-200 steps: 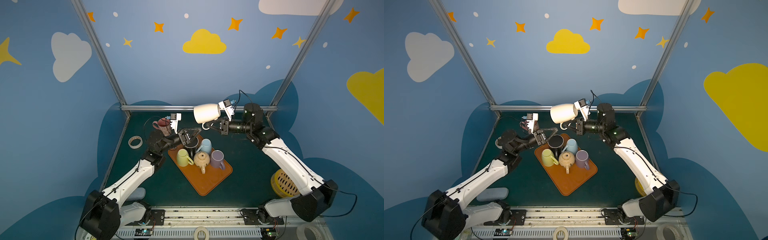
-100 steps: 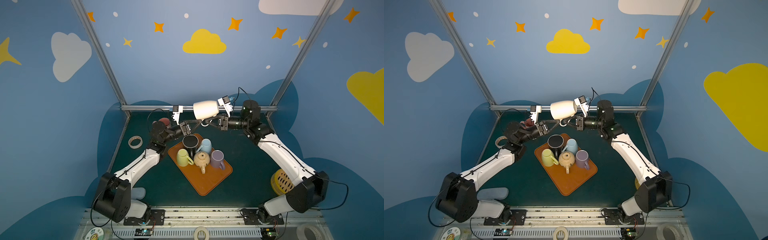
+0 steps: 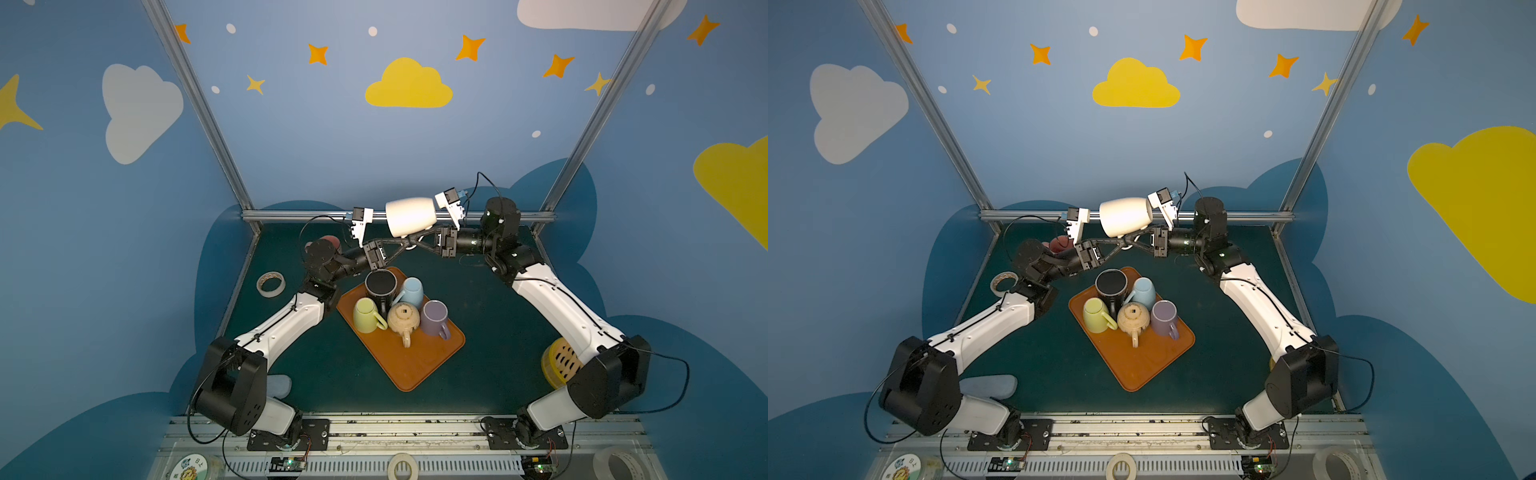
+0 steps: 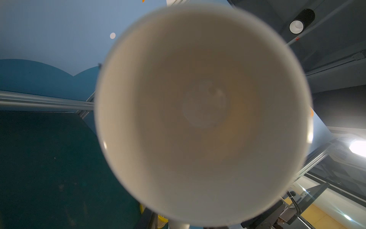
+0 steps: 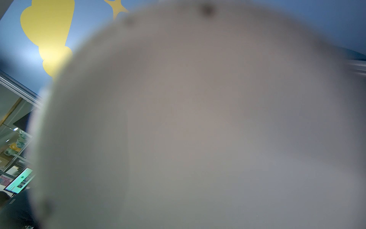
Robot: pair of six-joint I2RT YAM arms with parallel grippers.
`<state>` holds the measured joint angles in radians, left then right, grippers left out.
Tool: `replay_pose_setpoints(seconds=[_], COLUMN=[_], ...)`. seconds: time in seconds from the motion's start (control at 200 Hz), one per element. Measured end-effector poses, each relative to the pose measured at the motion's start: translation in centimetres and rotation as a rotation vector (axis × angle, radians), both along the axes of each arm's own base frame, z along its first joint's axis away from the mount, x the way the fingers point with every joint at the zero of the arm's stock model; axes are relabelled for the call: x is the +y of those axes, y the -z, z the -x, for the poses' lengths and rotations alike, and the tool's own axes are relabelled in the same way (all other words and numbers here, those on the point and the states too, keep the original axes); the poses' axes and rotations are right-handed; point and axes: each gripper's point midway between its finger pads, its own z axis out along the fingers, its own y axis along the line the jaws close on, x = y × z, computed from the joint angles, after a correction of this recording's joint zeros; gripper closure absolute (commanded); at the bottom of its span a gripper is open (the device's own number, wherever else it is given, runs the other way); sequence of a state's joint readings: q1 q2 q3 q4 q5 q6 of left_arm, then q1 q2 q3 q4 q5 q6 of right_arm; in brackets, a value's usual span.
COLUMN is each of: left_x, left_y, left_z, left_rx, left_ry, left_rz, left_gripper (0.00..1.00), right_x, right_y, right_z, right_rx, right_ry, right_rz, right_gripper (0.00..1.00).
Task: Turn the mug right side up
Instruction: 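Close the left gripper on the white mug's rim opposite the right gripper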
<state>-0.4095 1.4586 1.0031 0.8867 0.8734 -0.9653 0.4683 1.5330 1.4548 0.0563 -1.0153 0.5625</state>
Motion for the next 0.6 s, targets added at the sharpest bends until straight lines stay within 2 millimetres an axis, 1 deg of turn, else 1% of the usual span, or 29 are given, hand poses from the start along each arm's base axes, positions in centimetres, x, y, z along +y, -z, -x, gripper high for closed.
replay_pose_setpoints(seconds=[0.075, 0.195, 0.285, 0.466, 0.596], left_x=[-0.1, -0.3, -0.3, -0.3, -0.2], left_y=[-0.1, -0.5, -0.6, -1.0, -1.1], left_z=[0.0, -0.2, -0.2, 0.0, 0.0], left_rx=[-0.003, -0.015, -0.024, -0.055, -0.069], left_ry=[0.003, 0.007, 0.008, 0.008, 0.006], left_rz=[0.001, 0.005, 0.006, 0.010, 0.010], left_gripper=[0.67, 0.73, 0.80, 0.87, 0.96], right_x=[0.0, 0.1, 0.1, 0.0, 0.0], right_y=[0.0, -0.1, -0.2, -0.4, -0.5], right_z=[0.0, -0.1, -0.1, -0.1, 0.0], right_rx=[0.003, 0.001, 0.005, 0.018, 0.026], right_ry=[-0.003, -0.004, -0.005, -0.009, -0.012], right_rz=[-0.003, -0.006, -0.010, -0.019, -0.023], right_gripper=[1.00, 1.00, 1.00, 1.00, 1.00])
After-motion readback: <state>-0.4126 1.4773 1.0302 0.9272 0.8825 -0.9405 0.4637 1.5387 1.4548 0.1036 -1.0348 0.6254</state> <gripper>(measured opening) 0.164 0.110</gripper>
